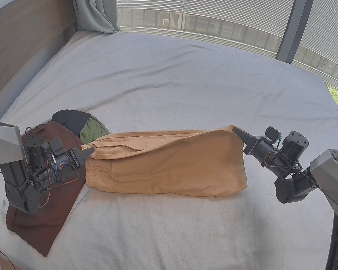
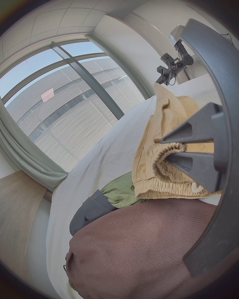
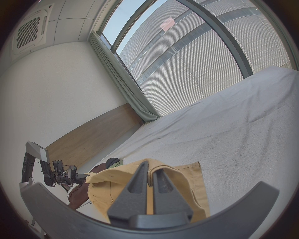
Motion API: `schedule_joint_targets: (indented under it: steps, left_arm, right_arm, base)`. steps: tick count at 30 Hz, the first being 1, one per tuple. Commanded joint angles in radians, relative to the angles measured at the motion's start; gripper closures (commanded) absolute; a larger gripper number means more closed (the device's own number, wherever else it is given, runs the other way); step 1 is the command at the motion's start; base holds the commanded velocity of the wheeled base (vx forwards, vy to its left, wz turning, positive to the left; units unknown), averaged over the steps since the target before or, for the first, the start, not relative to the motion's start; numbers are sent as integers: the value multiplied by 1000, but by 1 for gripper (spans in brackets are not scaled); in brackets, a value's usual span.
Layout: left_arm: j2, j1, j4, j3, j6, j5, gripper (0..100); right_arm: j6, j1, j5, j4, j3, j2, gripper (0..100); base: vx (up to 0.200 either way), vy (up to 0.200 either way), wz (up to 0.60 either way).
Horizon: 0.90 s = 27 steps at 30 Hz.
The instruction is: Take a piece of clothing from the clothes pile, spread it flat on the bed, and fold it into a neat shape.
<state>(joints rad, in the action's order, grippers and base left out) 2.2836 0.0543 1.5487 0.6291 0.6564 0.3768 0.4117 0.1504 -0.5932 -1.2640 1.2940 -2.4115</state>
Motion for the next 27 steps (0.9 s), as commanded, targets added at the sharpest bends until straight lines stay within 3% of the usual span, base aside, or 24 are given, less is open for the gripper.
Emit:
schedule_joint_targets:
  steps: [1, 21, 22, 23, 27]
  left_arm:
    - [42, 4, 1, 32, 0, -21, 100]
    - [88, 10, 2, 83, -1, -33, 100]
    - [88, 10, 2, 84, -1, -33, 0]
    - [89, 9, 2, 84, -1, -33, 0]
    - [86, 3, 2, 116, 3, -36, 0]
  right_arm:
    - [1, 1, 0, 17, 25, -28, 100]
    - [-1, 3, 4, 60, 103, -100, 100]
    - [-1, 5, 4, 60, 103, -101, 100]
    - [-1, 5, 4, 60, 106, -101, 0]
    - [-1, 6, 15, 60, 122, -109, 0]
  base:
    - [0, 0, 0]
    - [0, 0, 0]
    - [0, 0, 0]
    - [0, 0, 0]
    - [0, 0, 0]
